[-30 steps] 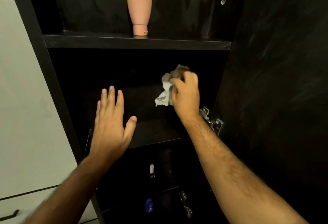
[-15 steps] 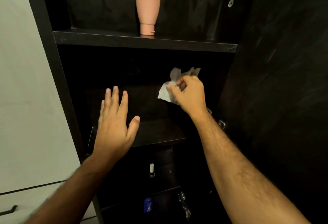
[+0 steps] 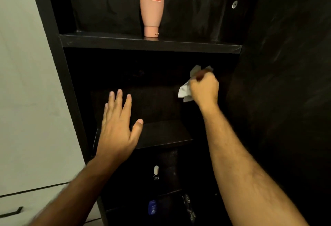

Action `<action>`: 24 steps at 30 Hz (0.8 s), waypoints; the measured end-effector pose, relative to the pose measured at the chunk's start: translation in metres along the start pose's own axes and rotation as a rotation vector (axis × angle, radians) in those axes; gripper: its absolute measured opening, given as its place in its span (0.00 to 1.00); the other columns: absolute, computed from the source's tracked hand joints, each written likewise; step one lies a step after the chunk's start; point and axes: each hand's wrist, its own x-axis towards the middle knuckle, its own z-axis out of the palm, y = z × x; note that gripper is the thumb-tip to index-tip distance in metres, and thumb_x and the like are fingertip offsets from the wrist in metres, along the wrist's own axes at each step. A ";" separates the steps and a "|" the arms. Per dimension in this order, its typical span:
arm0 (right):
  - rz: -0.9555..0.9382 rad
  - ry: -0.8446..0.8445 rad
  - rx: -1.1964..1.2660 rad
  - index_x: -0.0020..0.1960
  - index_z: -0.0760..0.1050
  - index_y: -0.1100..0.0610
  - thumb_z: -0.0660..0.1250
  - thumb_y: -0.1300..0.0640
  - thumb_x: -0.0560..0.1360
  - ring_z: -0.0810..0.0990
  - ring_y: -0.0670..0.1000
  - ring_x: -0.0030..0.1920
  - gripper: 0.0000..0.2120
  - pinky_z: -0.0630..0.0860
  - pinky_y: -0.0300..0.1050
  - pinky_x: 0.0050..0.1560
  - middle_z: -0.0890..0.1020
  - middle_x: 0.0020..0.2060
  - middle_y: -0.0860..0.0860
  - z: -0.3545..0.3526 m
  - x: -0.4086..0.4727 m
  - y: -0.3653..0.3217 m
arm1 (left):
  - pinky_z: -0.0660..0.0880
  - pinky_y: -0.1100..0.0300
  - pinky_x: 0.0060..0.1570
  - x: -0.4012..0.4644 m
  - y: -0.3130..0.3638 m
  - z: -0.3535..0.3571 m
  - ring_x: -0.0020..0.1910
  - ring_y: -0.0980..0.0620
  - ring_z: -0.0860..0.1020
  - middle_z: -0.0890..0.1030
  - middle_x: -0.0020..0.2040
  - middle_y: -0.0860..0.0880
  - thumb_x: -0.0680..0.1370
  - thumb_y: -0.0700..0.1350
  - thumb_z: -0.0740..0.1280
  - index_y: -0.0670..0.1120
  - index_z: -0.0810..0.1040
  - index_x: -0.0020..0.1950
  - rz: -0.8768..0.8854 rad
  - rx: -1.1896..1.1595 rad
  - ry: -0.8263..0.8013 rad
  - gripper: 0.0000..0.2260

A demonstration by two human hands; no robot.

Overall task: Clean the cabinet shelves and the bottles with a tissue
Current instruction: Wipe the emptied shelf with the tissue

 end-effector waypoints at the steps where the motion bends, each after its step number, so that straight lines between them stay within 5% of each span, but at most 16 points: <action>1: 0.000 -0.001 0.081 0.52 0.79 0.62 0.66 0.62 0.73 0.81 0.57 0.52 0.09 0.76 0.43 0.49 0.82 0.49 0.57 -0.004 0.003 -0.008 | 0.38 0.55 0.75 0.000 -0.001 0.000 0.77 0.56 0.35 0.42 0.79 0.50 0.78 0.56 0.54 0.46 0.49 0.79 0.001 0.008 0.002 0.32; 6: -0.429 -0.148 0.063 0.47 0.83 0.60 0.70 0.65 0.70 0.79 0.50 0.41 0.07 0.68 0.32 0.43 0.83 0.42 0.54 0.021 -0.028 -0.018 | 0.40 0.53 0.75 -0.001 -0.004 0.002 0.77 0.55 0.36 0.43 0.79 0.49 0.77 0.58 0.52 0.46 0.49 0.79 0.001 0.015 -0.007 0.33; 11: -0.541 -0.421 -0.357 0.45 0.80 0.53 0.67 0.60 0.73 0.80 0.52 0.46 0.04 0.76 0.44 0.44 0.81 0.46 0.47 0.038 -0.064 0.028 | 0.37 0.54 0.74 -0.005 -0.010 0.001 0.77 0.54 0.34 0.39 0.78 0.51 0.77 0.63 0.48 0.48 0.45 0.79 -0.003 0.081 -0.030 0.34; 13: -0.396 -0.386 -0.403 0.45 0.79 0.51 0.65 0.60 0.74 0.80 0.53 0.46 0.05 0.73 0.43 0.42 0.81 0.43 0.49 0.031 -0.057 0.034 | 0.36 0.53 0.74 -0.009 -0.014 0.001 0.76 0.53 0.33 0.37 0.77 0.51 0.77 0.66 0.46 0.49 0.41 0.77 -0.011 0.131 -0.056 0.35; 18: -0.134 -0.079 0.045 0.49 0.79 0.58 0.66 0.64 0.73 0.81 0.53 0.44 0.07 0.71 0.37 0.39 0.82 0.44 0.55 0.013 -0.012 -0.001 | 0.35 0.52 0.73 -0.017 -0.019 -0.001 0.76 0.51 0.31 0.35 0.77 0.49 0.75 0.69 0.43 0.50 0.39 0.76 -0.031 0.187 -0.094 0.36; 20: -0.211 -0.030 0.094 0.47 0.81 0.61 0.67 0.64 0.71 0.82 0.52 0.41 0.07 0.70 0.33 0.35 0.83 0.41 0.56 0.016 -0.006 -0.022 | 0.35 0.53 0.73 -0.017 -0.019 -0.002 0.76 0.52 0.31 0.35 0.77 0.49 0.75 0.69 0.43 0.51 0.39 0.76 -0.038 0.179 -0.089 0.36; 24: -0.595 -0.170 -0.005 0.42 0.81 0.62 0.69 0.64 0.69 0.80 0.58 0.40 0.04 0.69 0.43 0.41 0.82 0.39 0.59 0.046 -0.042 -0.034 | 0.36 0.53 0.74 -0.019 -0.018 -0.004 0.76 0.52 0.32 0.36 0.77 0.49 0.75 0.69 0.44 0.50 0.40 0.77 -0.045 0.169 -0.083 0.37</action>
